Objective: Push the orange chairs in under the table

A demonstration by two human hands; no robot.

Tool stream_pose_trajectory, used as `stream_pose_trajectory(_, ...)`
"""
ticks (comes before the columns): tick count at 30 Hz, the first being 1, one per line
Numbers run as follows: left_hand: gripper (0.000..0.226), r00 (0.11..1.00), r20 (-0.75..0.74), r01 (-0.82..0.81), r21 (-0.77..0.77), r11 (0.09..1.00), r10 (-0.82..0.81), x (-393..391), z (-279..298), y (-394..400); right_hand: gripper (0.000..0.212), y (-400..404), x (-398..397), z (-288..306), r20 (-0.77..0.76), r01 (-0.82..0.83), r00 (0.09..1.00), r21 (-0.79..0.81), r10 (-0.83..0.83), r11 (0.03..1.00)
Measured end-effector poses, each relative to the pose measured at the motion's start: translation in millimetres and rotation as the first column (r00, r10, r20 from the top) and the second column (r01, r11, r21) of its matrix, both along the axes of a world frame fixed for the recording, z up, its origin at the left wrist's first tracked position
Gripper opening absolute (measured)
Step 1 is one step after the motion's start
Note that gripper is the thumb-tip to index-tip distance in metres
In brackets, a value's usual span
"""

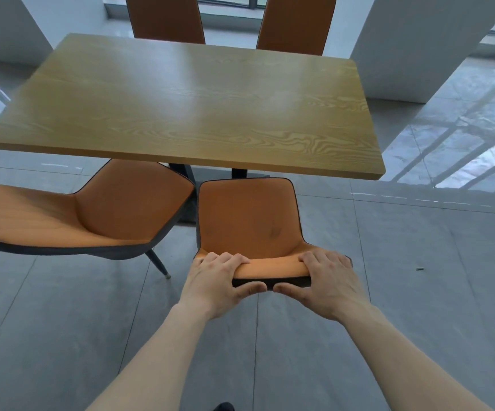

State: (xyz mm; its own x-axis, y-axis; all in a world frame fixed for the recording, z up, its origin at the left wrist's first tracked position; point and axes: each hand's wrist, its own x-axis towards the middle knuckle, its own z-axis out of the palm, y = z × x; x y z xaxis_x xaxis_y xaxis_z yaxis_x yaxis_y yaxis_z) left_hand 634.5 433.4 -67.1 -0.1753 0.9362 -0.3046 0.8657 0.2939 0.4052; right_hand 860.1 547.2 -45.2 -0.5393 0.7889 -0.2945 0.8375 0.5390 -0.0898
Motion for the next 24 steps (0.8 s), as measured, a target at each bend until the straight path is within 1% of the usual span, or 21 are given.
stream_pose_trajectory(3,0.089,1.000,0.007,-0.006,-0.051,0.999,0.006,1,7,2,0.115,0,-1,9,0.020,-0.003,1.000,-0.035,0.004,0.999)
stream_pose_trajectory(5,0.095,1.000,-0.022,-0.007,-0.068,0.998,0.005,3,13,3,0.114,-1,4,15,0.013,-0.011,1.000,-0.053,0.012,0.999)
stream_pose_trajectory(8,0.095,0.999,-0.047,-0.013,-0.041,0.999,0.011,14,29,12,0.112,5,23,29,-0.027,0.009,1.000,-0.068,-0.011,0.998)
stream_pose_trajectory(10,0.097,0.999,-0.051,0.013,-0.018,1.000,-0.014,28,44,29,0.110,16,44,41,-0.043,0.040,0.998,-0.071,-0.043,0.997)
stream_pose_trajectory(15,0.098,0.991,-0.098,0.101,0.063,0.993,-0.094,92,84,102,0.103,67,108,75,-0.066,0.102,0.992,-0.061,-0.106,0.993)
stream_pose_trajectory(19,0.099,0.987,-0.123,0.121,0.133,0.984,-0.105,162,114,175,0.106,129,178,107,-0.106,0.144,0.983,-0.065,-0.151,0.987)
stream_pose_trajectory(24,0.097,0.980,-0.154,0.147,0.132,0.980,-0.126,247,153,267,0.106,212,274,143,-0.127,0.183,0.973,-0.071,-0.191,0.981)
